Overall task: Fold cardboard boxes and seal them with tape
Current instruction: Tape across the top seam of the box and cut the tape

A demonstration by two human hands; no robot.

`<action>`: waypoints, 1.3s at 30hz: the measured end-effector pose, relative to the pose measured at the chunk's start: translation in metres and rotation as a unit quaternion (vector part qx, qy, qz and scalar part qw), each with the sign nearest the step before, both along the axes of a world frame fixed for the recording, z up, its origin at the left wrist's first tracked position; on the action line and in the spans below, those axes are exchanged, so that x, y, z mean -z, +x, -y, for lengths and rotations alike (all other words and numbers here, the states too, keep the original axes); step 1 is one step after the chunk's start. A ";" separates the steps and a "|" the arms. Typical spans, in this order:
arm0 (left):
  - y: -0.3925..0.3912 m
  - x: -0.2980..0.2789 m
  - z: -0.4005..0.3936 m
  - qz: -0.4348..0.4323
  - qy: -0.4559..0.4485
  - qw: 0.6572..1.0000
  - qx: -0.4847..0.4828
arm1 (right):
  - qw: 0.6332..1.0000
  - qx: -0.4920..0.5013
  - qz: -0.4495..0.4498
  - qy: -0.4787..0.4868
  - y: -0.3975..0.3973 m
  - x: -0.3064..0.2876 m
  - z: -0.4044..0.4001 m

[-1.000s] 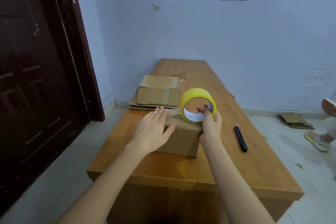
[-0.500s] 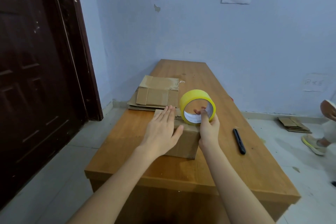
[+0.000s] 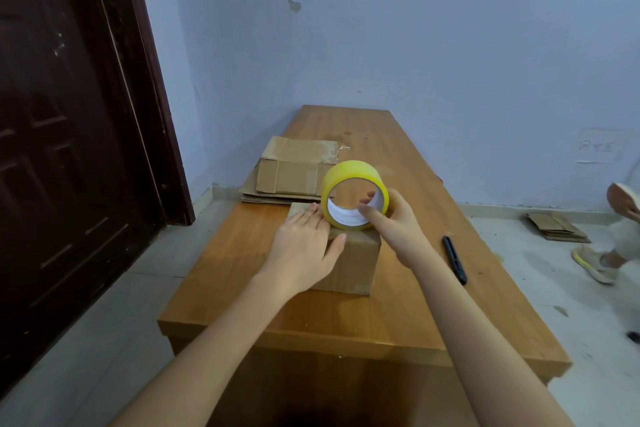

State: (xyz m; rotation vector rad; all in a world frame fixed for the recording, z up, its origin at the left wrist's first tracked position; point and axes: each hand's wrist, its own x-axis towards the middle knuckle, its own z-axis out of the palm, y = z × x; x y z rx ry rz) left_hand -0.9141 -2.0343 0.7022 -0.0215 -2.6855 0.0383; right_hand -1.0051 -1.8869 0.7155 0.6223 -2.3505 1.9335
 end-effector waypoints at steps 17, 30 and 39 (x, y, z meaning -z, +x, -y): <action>0.003 -0.005 0.000 0.042 0.040 0.998 0.004 | 0.991 0.026 0.121 -0.057 -0.007 0.005 -0.017; -0.003 -0.005 -0.036 -0.005 0.056 0.998 -0.011 | 0.994 -0.011 0.109 -0.026 -0.004 0.002 -0.021; 0.001 -0.001 -0.030 -0.006 0.020 1.000 -0.004 | 0.995 -0.028 0.083 0.038 -0.005 0.001 -0.017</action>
